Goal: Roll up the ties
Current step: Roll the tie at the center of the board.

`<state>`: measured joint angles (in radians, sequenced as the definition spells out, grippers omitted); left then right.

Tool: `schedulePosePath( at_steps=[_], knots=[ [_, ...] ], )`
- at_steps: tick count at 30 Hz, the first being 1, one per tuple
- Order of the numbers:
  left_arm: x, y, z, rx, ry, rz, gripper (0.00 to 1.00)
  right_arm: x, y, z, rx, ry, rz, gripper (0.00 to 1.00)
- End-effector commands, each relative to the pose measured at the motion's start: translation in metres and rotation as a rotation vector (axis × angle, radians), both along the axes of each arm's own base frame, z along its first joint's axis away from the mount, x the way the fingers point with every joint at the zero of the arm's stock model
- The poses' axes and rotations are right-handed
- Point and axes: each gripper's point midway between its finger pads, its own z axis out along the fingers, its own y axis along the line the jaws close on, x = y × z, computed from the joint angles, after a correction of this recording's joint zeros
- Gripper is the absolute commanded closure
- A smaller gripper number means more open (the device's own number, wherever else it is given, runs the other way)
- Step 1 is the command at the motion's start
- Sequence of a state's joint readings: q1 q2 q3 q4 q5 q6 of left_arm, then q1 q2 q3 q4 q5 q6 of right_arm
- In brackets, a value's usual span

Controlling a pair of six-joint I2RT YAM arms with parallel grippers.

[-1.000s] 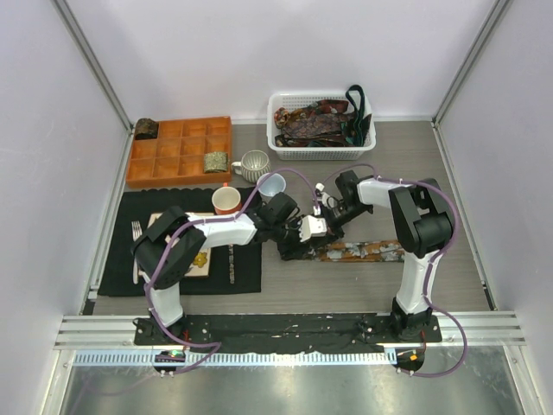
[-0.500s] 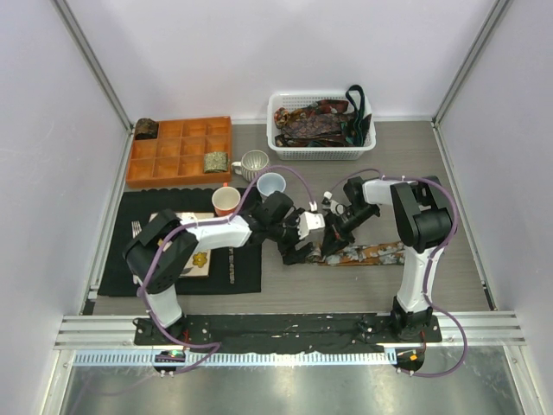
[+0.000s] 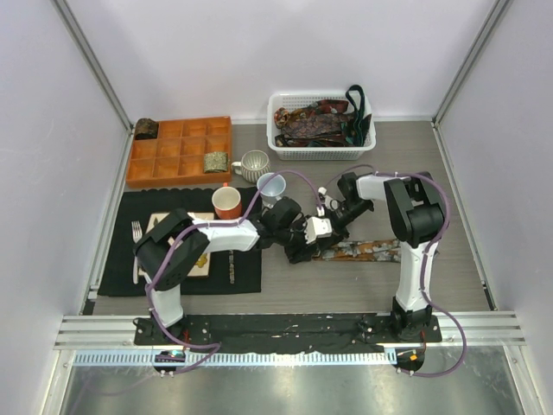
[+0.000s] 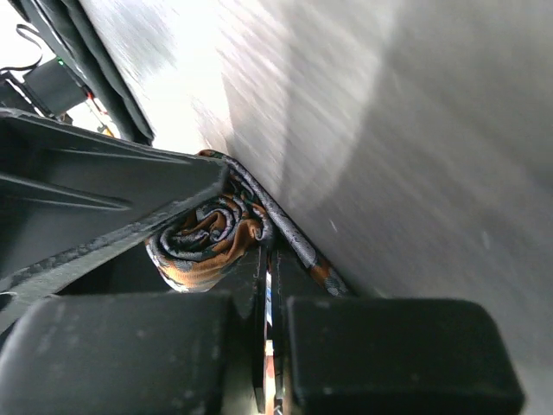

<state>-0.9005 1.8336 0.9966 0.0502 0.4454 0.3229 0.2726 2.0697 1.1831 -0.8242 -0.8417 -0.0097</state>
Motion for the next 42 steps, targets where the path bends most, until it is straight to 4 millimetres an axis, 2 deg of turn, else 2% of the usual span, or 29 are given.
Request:
schedulePosePath(
  at_steps=[1,5,7,9,10,13,14,15,17,19,21,24,27,30,31,33,35,37,39,41,42],
  knots=[
    [0.014,0.009,-0.008,0.015,-0.026,0.041,0.46,0.045,-0.004,-0.049,-0.137,-0.175,0.027,0.99],
    [0.014,0.021,-0.013,0.046,-0.034,0.036,0.65,0.053,0.003,-0.038,-0.101,-0.198,0.045,0.99],
    [0.010,0.026,-0.017,0.063,-0.031,0.026,0.70,0.049,0.006,-0.023,-0.068,-0.191,0.053,0.99],
    [0.010,0.030,-0.018,0.076,-0.040,0.018,0.77,0.041,0.005,-0.011,-0.045,-0.182,0.055,0.93],
    [0.007,0.032,-0.021,0.087,-0.034,0.014,0.78,0.040,0.008,0.005,-0.014,-0.203,0.051,0.89],
    [0.007,0.036,-0.023,0.103,-0.032,0.017,0.81,0.035,0.010,0.033,0.042,-0.191,0.036,0.71],
    [0.006,0.036,-0.023,0.104,-0.034,0.016,0.82,0.040,0.010,0.047,0.057,-0.218,0.035,0.67],
    [0.006,0.036,-0.023,0.104,-0.035,0.015,0.82,0.034,0.008,0.055,0.065,-0.199,0.047,0.58],
    [0.006,0.035,-0.023,0.102,-0.042,0.001,0.82,0.029,0.011,0.072,0.105,-0.206,0.050,0.49],
    [0.003,0.038,-0.027,0.122,-0.034,-0.014,0.82,0.022,0.013,0.077,0.128,-0.189,0.047,0.43],
    [0.004,0.038,-0.028,0.132,-0.036,-0.019,0.82,0.015,0.017,0.076,0.145,-0.159,0.051,0.43],
    [0.006,0.038,-0.029,0.136,-0.044,-0.033,0.80,0.014,0.022,0.064,0.151,-0.132,0.045,0.43],
    [0.005,0.037,-0.031,0.142,-0.044,-0.045,0.78,0.018,0.026,0.050,0.132,-0.126,0.045,0.48],
    [0.006,0.037,-0.031,0.148,-0.043,-0.043,0.78,0.017,0.026,0.042,0.120,-0.105,0.049,0.62],
    [0.007,0.037,-0.031,0.149,-0.045,-0.041,0.77,0.015,0.025,0.043,0.120,-0.099,0.051,0.71],
    [0.007,0.036,-0.031,0.150,-0.046,-0.040,0.76,0.010,0.024,0.047,0.123,-0.086,0.052,0.82],
    [0.008,0.038,-0.034,0.159,-0.039,-0.033,0.76,0.004,0.023,0.055,0.123,-0.074,0.045,0.99],
    [0.007,0.038,-0.037,0.163,-0.030,-0.030,0.74,-0.001,0.022,0.062,0.126,-0.075,0.039,0.99],
    [0.006,0.037,-0.037,0.160,-0.024,-0.022,0.68,-0.006,0.019,0.058,0.107,-0.075,0.041,0.99],
    [0.009,0.037,-0.036,0.154,-0.028,-0.012,0.63,-0.011,0.008,0.038,0.043,-0.078,0.071,0.99],
    [0.009,0.036,-0.034,0.149,-0.028,-0.008,0.57,-0.012,0.003,0.029,0.020,-0.071,0.078,0.99]
  ],
)
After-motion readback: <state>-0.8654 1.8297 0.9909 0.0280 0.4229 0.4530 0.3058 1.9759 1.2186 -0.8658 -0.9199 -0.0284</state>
